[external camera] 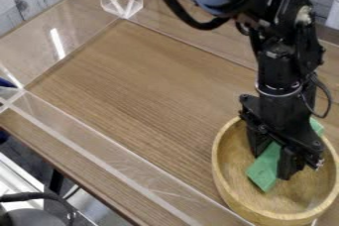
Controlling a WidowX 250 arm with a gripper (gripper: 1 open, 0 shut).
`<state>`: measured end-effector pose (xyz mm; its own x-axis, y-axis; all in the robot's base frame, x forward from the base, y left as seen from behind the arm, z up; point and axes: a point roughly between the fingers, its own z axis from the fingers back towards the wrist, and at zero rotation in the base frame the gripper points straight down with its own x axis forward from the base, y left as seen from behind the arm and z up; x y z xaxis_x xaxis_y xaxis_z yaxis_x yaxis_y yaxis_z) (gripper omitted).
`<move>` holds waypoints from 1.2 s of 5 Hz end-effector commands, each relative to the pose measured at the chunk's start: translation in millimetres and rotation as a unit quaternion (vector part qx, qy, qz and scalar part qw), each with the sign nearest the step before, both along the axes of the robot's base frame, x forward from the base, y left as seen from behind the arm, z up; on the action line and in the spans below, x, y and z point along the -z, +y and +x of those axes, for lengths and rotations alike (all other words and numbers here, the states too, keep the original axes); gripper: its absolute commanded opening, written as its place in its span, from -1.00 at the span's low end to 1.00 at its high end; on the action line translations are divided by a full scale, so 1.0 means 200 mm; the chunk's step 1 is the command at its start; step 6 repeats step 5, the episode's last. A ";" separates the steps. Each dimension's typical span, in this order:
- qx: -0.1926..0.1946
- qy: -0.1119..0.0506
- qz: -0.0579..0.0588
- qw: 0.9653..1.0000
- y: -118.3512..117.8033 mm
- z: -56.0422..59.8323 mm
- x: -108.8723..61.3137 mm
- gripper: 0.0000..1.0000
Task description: Put the green block in the brown bowl
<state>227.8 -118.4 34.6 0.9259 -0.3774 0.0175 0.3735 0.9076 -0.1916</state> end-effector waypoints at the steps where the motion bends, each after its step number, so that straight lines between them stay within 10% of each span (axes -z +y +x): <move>1: -0.003 0.017 0.003 1.000 0.01 -0.02 0.03 -1.00; 6: -0.005 0.025 -0.002 1.000 0.01 -0.02 0.02 -1.00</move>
